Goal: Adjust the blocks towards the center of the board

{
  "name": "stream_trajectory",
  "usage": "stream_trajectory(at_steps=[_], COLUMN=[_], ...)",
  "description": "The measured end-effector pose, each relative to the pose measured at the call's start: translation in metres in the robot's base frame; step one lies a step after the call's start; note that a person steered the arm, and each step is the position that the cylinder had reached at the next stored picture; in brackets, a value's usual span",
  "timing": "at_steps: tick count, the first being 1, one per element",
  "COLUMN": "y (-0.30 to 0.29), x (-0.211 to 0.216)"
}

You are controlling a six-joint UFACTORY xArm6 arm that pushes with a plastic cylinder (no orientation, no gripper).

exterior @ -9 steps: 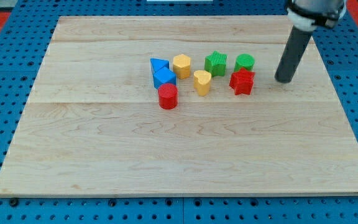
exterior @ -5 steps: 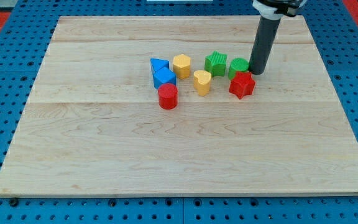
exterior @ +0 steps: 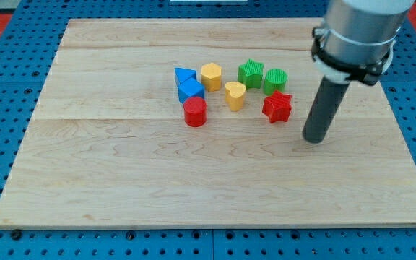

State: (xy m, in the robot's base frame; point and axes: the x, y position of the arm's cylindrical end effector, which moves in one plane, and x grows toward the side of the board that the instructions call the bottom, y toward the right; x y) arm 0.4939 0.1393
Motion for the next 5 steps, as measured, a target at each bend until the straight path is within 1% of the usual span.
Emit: stream_trajectory(at_steps=[1, 2, 3, 4, 5], y=[-0.030, -0.066, -0.094, -0.095, -0.092], x=[-0.017, -0.049, -0.066, -0.064, -0.039])
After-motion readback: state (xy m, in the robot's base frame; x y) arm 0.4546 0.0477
